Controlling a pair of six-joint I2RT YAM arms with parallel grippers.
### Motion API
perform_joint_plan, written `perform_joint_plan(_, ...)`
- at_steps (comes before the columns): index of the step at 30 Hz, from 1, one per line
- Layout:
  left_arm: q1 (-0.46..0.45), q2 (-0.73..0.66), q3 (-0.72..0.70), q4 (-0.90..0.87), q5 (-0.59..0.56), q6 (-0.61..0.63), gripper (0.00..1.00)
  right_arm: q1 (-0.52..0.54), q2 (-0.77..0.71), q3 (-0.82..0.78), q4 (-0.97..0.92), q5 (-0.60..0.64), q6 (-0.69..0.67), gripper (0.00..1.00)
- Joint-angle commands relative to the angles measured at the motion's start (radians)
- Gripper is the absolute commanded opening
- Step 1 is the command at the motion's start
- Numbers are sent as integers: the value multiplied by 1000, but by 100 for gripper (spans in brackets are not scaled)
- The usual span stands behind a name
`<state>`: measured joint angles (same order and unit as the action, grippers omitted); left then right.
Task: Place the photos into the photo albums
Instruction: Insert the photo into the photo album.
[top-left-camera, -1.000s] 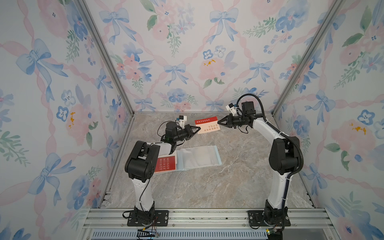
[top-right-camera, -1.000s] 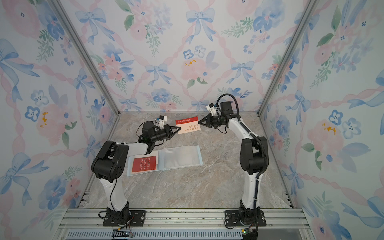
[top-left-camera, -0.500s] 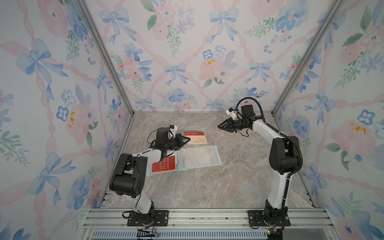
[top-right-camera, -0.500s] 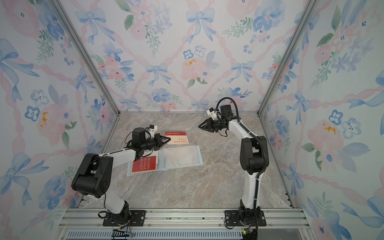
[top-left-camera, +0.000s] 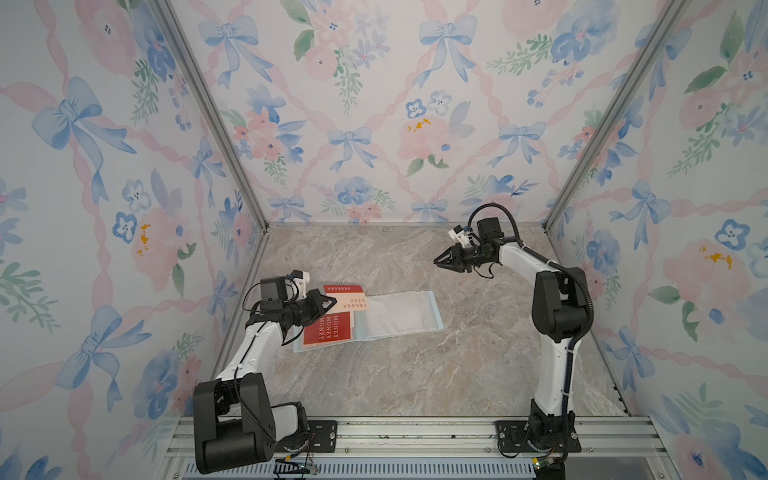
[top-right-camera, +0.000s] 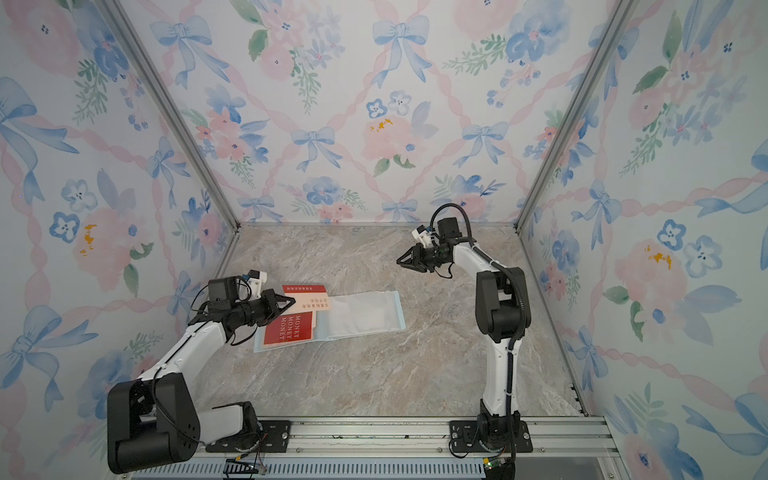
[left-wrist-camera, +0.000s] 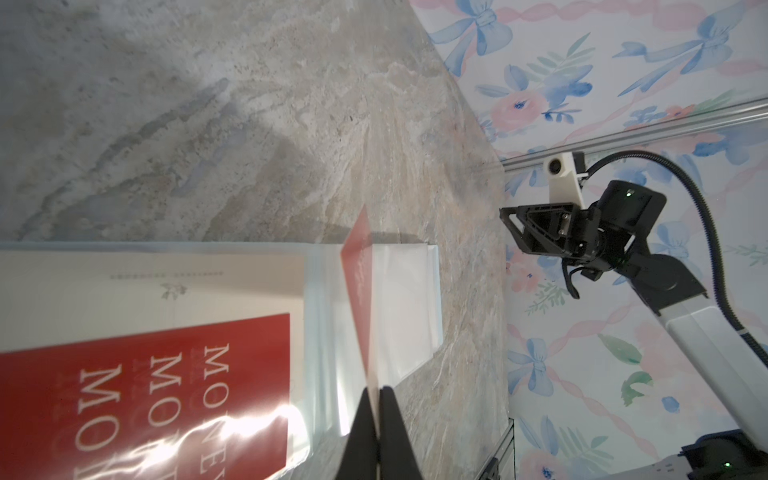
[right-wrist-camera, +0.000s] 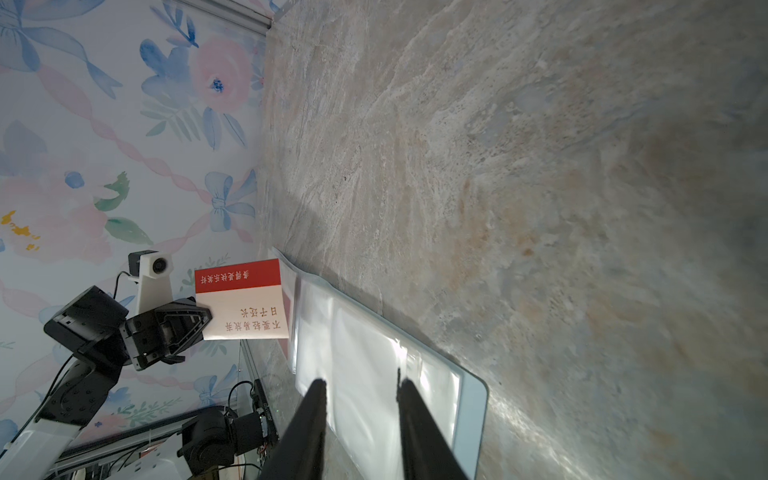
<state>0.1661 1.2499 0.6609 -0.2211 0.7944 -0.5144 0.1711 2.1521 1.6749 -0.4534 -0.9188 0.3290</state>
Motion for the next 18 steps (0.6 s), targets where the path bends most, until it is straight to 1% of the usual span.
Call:
perform_joint_plan(1,8,-12,6,-205,-4,181,0,-4,17,23,-3,-8,1,31)
perform_joint_plan(4,10,-22,16,-269,-43,232,0,-4,14,19,-7,-8,-4,31)
perform_joint_plan(5,12,-24,47,-272,-46,232,0,-4,14,17,-7,-5,-4,31)
perform_joint_plan(9,37,-24,60,-299,-114,232,0,-5,24,30,-21,-9,-6,31)
perform_joint_plan(11,55,-32,68,-317,-129,241,0,-6,22,29,-22,-8,-12,31)
perform_joint_plan(14,59,-58,78,-344,-185,242,0,-9,29,35,-24,-8,-8,31)
perform_joint_plan(16,59,-64,70,-345,-173,244,0,-10,30,36,-26,-9,-7,31)
perform_joint_plan(18,58,-51,66,-345,-137,249,0,-8,29,35,-26,-6,-9,31)
